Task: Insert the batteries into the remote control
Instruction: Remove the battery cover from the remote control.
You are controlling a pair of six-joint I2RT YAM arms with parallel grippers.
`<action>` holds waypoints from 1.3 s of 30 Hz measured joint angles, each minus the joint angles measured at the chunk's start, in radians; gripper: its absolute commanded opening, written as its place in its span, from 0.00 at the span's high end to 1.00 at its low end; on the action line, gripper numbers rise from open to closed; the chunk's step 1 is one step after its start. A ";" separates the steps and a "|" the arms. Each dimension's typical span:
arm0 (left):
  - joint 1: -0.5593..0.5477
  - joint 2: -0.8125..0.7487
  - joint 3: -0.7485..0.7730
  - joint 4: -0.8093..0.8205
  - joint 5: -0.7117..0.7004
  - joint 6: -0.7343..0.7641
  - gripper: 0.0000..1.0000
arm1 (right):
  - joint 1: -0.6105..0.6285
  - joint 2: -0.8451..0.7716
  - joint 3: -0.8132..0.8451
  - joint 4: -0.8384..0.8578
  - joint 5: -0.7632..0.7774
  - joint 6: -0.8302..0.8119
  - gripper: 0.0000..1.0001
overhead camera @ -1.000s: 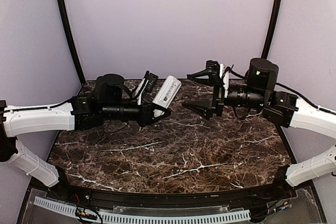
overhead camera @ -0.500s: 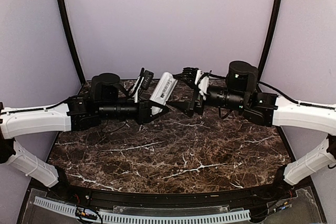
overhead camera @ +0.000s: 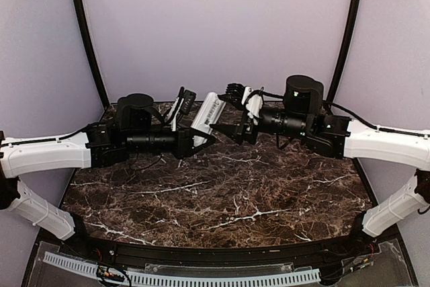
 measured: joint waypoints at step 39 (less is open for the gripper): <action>0.001 0.045 0.076 -0.294 -0.439 0.317 1.00 | -0.012 0.058 -0.041 -0.102 -0.058 0.020 0.36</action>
